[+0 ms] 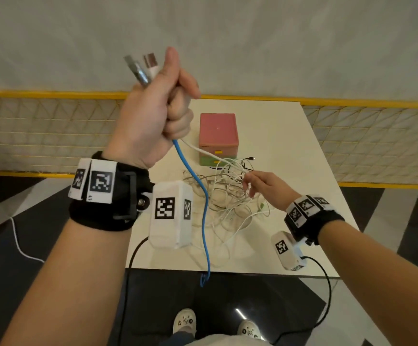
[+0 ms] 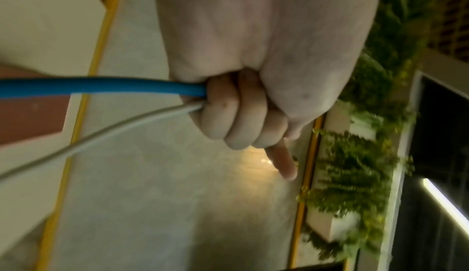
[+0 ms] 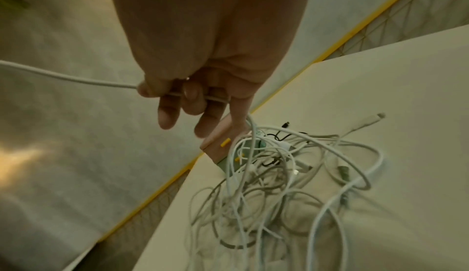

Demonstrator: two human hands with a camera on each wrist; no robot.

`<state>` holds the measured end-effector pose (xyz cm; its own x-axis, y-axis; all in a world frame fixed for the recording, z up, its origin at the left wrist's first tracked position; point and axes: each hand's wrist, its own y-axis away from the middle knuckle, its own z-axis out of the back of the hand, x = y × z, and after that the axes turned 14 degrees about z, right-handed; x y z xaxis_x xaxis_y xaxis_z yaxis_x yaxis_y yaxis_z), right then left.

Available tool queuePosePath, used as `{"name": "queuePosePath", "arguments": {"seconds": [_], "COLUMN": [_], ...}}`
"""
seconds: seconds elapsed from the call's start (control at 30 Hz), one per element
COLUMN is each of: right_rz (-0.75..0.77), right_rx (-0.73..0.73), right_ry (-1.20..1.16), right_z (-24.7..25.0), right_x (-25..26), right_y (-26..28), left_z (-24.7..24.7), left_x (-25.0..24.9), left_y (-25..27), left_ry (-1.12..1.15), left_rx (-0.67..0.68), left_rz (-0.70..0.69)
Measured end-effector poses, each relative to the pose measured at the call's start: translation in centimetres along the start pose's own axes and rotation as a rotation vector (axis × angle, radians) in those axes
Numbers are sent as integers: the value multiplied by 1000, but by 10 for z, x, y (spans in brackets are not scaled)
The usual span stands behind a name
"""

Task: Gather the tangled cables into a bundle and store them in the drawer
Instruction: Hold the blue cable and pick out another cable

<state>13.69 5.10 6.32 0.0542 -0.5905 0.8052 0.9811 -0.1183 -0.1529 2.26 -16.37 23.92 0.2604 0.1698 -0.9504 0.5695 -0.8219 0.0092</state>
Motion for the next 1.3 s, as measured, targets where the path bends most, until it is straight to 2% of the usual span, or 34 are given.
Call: {"name": "queuePosePath", "arguments": {"seconds": [0.07,0.17,0.23,0.3,0.37,0.4,0.5,0.57,0.63,0.73,0.83,0.9,0.97,1.03,1.07,1.13,1.23,1.3], "right_rz": [27,190,332,453,495,479,380,300,235,190,254,353,452,531,559,560,429,366], "right_rx": [-43,-67,-24,19,47,39,-34,-47,-28,-7,32,60,80,84,89,81,-2,-14], "right_ry": [75,143,201,347,448,427,229,165,161,217,284,329,379,442,456,398,285,275], "right_z": [3,12,21,33,45,48,42,35,31,32,36,39,44,50,52,53,51,51], "right_x": [11,50,75,88,89,85,73,59,46,44,63,81,98,107,108,101,81,71], "right_y": [-3,-13,-24,-36,-43,-43,-35,-30,-27,-29,-38,-46,-52,-58,-59,-59,-56,-55], "left_z": [1,-4,-9,-10,-9,-7,-4,1,9,20,18,6,-4,-6,-5,1,10,14], "left_x": [6,29,48,62,67,66,50,37,25,21,26,32,41,48,49,46,32,27], "left_y": [-1,-9,-15,-16,-17,-18,-22,-24,-24,-22,-19,-19,-24,-26,-26,-26,-25,-24], "left_ry": [-211,-647,-786,-805,-800,-804,-695,-506,-333,-481,-762,-888,-1044,-1084,-1078,-1029,-869,-807], "left_rx": [-20,-12,-24,-45,-91,-140,-330,-438,-508,-573,-534,-367,-222,-174,-176,-234,-433,-512], "left_rz": [48,185,316,389,327,261,39,-66,-108,-87,-101,-74,43,148,168,110,-63,-104]}}
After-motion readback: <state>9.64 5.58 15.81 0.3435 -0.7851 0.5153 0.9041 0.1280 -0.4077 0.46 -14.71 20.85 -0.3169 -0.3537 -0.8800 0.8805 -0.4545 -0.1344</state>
